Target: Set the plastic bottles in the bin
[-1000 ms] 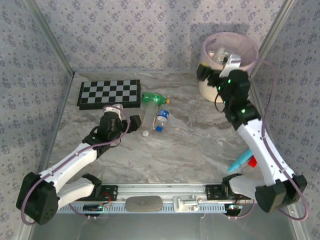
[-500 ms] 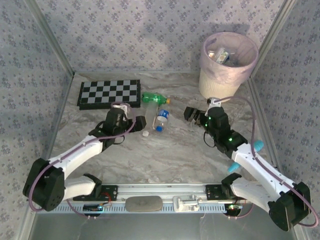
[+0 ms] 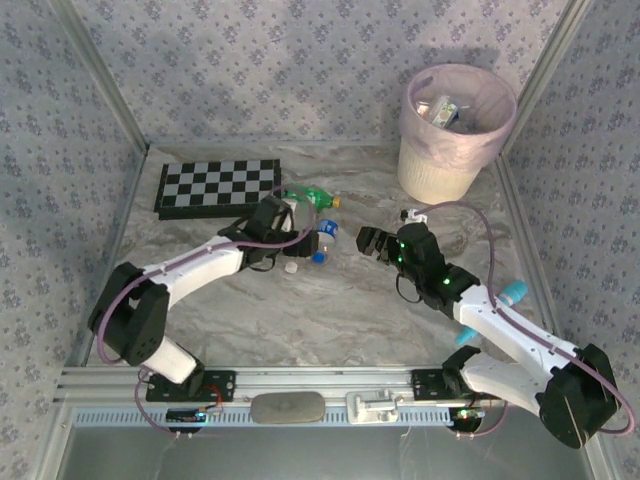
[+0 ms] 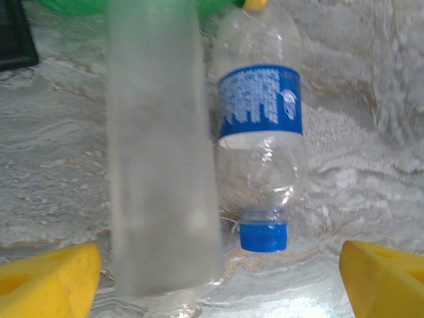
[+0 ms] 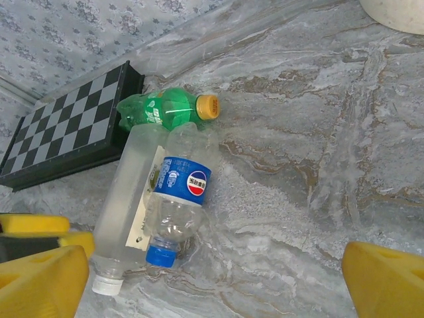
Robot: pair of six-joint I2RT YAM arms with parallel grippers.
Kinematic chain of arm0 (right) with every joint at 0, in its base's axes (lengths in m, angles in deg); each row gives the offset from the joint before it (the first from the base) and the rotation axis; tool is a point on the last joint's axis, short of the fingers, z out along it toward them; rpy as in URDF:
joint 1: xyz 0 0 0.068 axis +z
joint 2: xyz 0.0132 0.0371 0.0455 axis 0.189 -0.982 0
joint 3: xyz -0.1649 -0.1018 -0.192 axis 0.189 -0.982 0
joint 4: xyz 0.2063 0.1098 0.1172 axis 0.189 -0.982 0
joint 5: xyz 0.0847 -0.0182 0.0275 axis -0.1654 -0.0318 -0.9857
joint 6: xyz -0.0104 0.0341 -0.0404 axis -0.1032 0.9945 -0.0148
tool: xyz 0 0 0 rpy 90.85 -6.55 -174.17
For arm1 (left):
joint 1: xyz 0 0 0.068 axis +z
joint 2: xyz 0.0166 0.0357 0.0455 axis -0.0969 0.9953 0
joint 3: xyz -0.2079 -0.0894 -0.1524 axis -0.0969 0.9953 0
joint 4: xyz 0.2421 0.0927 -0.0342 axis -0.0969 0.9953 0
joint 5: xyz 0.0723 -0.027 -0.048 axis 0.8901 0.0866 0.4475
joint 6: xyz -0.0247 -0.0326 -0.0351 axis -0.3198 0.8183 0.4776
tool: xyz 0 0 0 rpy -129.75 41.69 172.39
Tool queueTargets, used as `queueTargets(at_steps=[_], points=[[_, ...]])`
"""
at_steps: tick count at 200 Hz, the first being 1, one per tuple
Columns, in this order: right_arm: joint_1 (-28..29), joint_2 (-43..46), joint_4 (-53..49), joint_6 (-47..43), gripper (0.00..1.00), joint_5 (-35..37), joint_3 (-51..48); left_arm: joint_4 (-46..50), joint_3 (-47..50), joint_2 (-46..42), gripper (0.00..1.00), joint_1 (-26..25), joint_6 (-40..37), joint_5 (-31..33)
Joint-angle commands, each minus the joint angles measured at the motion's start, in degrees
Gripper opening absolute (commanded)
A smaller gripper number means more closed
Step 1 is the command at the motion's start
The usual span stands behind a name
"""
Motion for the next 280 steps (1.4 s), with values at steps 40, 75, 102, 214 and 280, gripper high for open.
queueTargets(at_steps=[40, 75, 102, 214, 280], points=[[0.52, 2.78, -1.31, 0.73, 1.00, 2.68, 0.36, 4.12, -2.70, 5.80, 0.89, -2.05, -1.03, 11.86], [0.42, 3.58, -1.68, 0.62, 1.00, 3.32, 0.07, 3.33, -4.05, 9.05, 0.84, -2.01, -1.60, 11.81], [0.42, 3.53, -1.89, 0.58, 1.00, 3.23, -0.01, 3.39, -6.52, 11.97, 0.81, -1.80, -3.35, 11.51], [0.43, 4.41, -2.39, 0.53, 1.00, 3.77, 0.11, 4.25, -8.22, 15.82, 0.56, 0.58, -4.56, 10.72], [0.38, 3.44, -0.54, 1.02, 1.00, 0.56, 0.35, 1.62, -4.11, 9.62, 0.50, 0.70, -2.77, 9.58]])
